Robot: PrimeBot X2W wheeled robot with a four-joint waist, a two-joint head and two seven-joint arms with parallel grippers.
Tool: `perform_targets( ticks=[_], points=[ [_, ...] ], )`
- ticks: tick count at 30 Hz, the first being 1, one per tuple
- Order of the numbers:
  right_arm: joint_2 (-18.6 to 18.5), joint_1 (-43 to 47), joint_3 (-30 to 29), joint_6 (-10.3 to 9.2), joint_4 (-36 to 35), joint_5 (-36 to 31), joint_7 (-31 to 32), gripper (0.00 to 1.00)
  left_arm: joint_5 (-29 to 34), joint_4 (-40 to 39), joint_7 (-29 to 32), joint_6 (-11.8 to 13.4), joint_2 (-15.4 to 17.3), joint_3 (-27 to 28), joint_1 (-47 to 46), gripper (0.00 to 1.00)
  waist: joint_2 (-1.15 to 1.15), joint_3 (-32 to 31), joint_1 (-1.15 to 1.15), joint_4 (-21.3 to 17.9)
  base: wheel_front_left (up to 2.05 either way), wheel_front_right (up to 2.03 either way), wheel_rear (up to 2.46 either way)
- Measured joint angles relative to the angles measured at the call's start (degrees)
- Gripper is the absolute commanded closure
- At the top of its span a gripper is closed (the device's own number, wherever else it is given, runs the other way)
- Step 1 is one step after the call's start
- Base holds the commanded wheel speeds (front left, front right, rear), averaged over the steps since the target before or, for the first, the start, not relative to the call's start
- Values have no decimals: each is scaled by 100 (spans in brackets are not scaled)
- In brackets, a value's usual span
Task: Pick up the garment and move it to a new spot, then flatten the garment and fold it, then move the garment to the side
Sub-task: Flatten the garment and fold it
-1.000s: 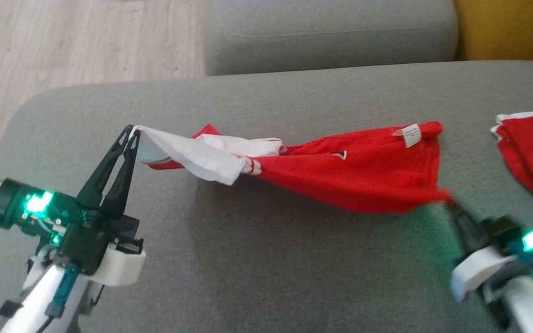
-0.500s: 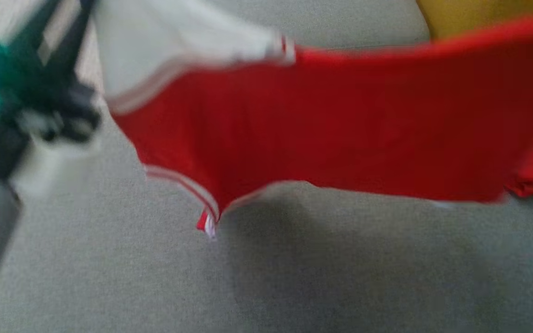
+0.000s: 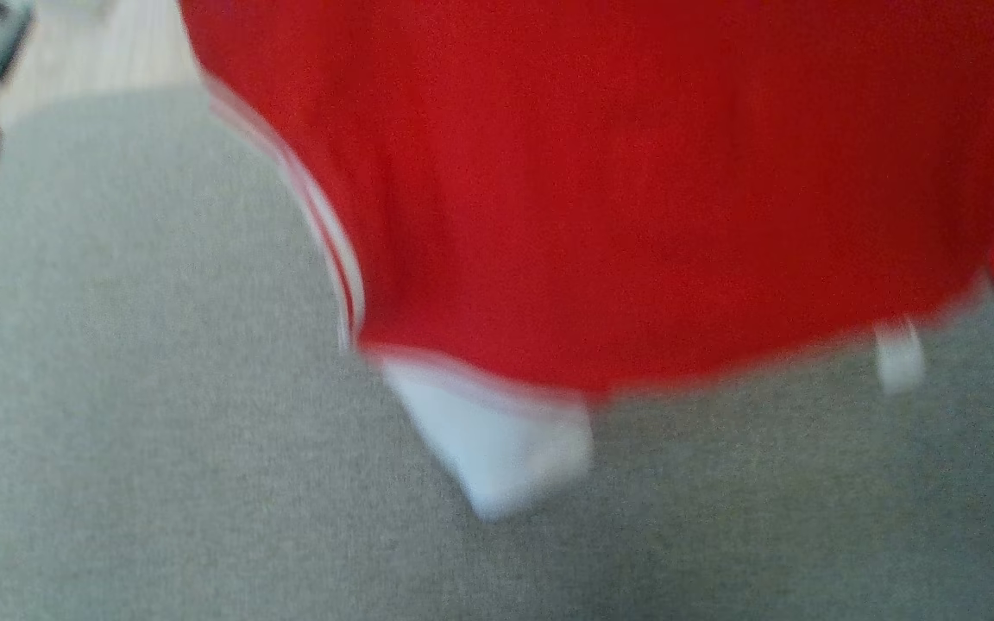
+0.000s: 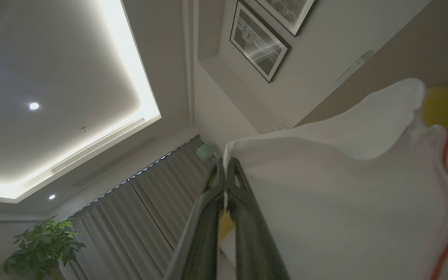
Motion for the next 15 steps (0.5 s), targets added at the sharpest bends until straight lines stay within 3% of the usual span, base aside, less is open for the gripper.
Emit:
perform_targets(
  ticks=[4,7,9,15],
  points=[
    [168,-965,155,0,711,-105,-386,100,244,510,-30,124,-194,45,-765,100,0,497,1,49,0,0,0],
    [167,-1656,154,0,1063,-675,-806,100,408,285,-30,356,-358,193,-1415,100,0,859,1,72,0,0,0],
    [166,-1984,96,0,1250,-994,-1067,100,419,-12,-49,356,-420,277,-1712,100,0,1063,1,89,0,0,0],
    [185,-1905,220,0,1767,-1272,-1467,100,400,-654,-71,151,-312,196,-1004,100,0,1456,0,192,0,0,0]
  ],
)
